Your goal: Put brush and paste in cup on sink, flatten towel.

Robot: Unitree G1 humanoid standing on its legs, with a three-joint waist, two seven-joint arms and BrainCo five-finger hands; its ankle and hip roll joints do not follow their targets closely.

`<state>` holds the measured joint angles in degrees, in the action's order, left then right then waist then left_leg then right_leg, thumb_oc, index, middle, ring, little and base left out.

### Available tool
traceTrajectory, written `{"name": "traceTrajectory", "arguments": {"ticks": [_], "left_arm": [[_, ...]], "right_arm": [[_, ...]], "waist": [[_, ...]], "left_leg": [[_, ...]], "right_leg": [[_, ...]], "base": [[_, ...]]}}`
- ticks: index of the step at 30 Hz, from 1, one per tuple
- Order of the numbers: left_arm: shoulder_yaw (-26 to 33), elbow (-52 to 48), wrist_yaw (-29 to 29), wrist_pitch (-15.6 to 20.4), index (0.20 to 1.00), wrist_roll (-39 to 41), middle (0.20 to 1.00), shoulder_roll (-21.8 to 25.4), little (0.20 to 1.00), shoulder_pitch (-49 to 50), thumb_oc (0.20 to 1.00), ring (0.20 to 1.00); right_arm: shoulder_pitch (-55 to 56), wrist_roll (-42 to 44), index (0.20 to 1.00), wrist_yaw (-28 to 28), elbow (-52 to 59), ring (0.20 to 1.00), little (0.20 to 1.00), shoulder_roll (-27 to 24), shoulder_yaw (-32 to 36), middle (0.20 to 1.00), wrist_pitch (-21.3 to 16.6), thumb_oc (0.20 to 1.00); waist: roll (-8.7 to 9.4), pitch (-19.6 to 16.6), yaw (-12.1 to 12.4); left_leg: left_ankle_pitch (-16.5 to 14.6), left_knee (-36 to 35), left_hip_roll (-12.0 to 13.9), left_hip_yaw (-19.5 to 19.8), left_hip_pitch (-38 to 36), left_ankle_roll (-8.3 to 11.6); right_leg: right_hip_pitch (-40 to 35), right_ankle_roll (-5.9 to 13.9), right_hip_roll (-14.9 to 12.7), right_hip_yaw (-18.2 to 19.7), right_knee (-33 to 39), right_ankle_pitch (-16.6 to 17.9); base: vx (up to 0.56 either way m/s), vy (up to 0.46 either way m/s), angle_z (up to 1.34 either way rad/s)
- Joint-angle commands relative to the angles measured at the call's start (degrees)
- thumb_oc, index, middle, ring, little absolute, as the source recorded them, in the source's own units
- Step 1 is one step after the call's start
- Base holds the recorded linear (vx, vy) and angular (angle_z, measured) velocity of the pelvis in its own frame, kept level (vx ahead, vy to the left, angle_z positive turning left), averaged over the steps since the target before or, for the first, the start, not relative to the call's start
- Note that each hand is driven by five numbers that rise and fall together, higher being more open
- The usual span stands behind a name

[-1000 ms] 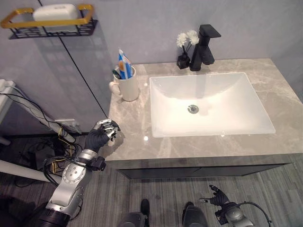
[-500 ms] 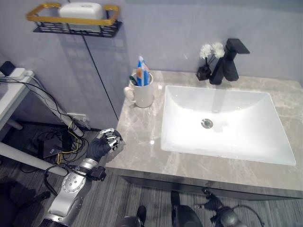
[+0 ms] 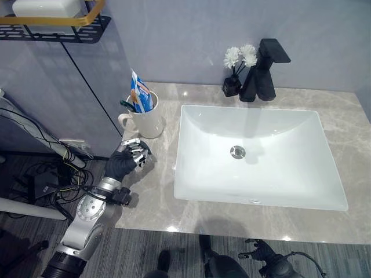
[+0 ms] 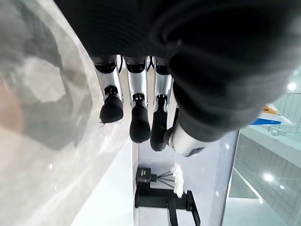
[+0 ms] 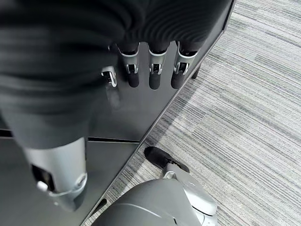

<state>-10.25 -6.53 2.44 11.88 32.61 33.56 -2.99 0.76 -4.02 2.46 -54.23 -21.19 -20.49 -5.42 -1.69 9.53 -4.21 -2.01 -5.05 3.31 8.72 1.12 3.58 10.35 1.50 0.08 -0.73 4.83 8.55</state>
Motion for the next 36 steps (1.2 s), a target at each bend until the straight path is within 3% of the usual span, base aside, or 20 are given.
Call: {"name": "traceTrajectory", "arguments": {"ticks": [1,13,36], "left_arm": [[-0.9,1.9,-2.0,2.8,0.2,-2.8,0.2,0.8,0.2,-5.5,0.2,0.2],[0.5,9.3,-5.7,3.7,0.2,-4.6,0.2,2.2,0.2,-11.6,0.2,0.2],[-2.3,24.3,-11.0,4.0,0.2,-4.3,0.2,3.0,0.2,-23.7,0.2,0.2]], "right_arm": [[-2.4,1.2,1.0,1.5,1.8,1.0,1.0,-2.7,-1.1,1.0,-2.0,1.0],[-2.9,1.1,1.0,1.9,2.6,1.0,1.0,-3.8,-1.4,1.0,-2.0,1.0],[-5.1,2.5,1.0,3.2,3.2,1.0,1.0,-4.0,-2.9,1.0,-2.3,1.0]], "waist": [[-0.84,0.8,-0.8],[-1.19,1.8,-1.9],[-1.17,3.2,-4.2]], "left_leg": [[-0.4,0.2,0.6,-2.7,-3.1,-0.44],[-0.3,0.0,1.0,-3.7,-2.2,-0.19],[0.2,0.0,2.2,-5.3,-0.9,0.75]], "right_leg": [[3.8,5.45,-3.6,0.6,-7.2,-2.8],[6.1,5.42,-3.0,1.6,-8.1,-2.7],[10.1,5.45,-1.6,2.7,-10.2,-3.4]], "base": [[0.0,0.0,0.0],[0.0,0.0,-0.02],[0.01,-0.002,-0.02]]}}
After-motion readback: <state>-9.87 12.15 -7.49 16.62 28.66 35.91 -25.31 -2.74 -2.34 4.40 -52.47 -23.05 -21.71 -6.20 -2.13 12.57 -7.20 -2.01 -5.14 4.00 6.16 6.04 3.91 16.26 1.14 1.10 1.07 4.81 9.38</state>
